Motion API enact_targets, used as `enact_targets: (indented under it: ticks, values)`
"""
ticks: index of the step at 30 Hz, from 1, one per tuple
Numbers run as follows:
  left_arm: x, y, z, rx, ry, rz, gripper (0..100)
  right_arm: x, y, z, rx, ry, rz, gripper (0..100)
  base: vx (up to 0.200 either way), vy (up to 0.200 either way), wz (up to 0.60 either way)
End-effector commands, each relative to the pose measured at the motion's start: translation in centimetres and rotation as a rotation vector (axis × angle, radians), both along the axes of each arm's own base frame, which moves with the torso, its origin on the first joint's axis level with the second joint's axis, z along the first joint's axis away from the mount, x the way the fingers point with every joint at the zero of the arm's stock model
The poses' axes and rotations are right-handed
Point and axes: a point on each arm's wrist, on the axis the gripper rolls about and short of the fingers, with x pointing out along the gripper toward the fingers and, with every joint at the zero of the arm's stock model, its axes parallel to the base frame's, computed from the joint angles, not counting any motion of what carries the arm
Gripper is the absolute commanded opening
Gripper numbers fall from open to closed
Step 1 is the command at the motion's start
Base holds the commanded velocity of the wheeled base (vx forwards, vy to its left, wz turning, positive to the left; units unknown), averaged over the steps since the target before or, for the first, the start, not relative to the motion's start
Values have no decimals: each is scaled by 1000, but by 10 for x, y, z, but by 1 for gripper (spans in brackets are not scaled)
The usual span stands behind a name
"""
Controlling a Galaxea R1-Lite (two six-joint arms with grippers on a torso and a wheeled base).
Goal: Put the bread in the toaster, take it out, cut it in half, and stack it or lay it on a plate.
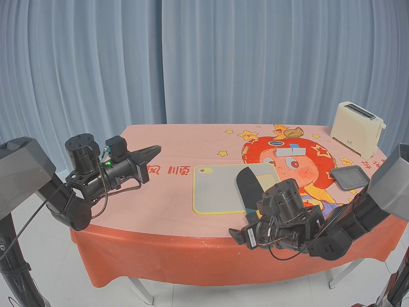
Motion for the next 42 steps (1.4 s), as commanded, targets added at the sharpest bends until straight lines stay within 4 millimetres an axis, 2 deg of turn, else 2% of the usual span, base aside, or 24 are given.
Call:
enact_targets:
  ticks: [1,2,3,12,16,23,24,27,31,36,39,40,42]
  values:
    - [0,0,0,0,-2,-1,0,-2,-4,2,1,-5,-9,100,0,0,0]
    - [0,0,0,-1,-1,-1,0,-2,-5,2,-1,-3,-9,100,0,0,0]
    - [0,0,0,0,-2,-1,0,-2,-5,2,0,-4,-9,0,0,0,0]
    - [1,-1,1,-2,-4,-1,0,-3,-5,-2,-5,10,-12,0,0,0,0]
    - [2,-1,3,-4,-14,-3,0,-3,-6,5,11,-8,-14,0,0,0,0]
    - [1,-3,5,-10,-16,-17,0,-6,-10,31,70,-74,-13,0,0,0,0]
    - [0,-2,10,-39,-5,-18,0,-6,-15,43,90,-102,-23,0,0,0,0]
    - [-8,-8,20,-131,54,-51,0,-4,-22,54,120,-125,-34,0,0,0,0]
    - [-15,-11,26,-270,175,-129,0,-2,-29,60,136,-139,-57,0,0,0,0]
    - [-18,-13,16,-313,286,-232,0,3,-35,68,188,-142,-63,0,0,0,0]
    - [-19,-13,16,-322,297,-254,0,3,-35,70,210,-137,-58,0,0,0,0]
    - [-14,-16,3,-369,397,-286,0,3,-34,81,361,-136,-58,0,0,0,0]
    - [-9,-17,-3,-410,442,-294,0,6,-35,87,477,-132,-70,0,0,0,0]
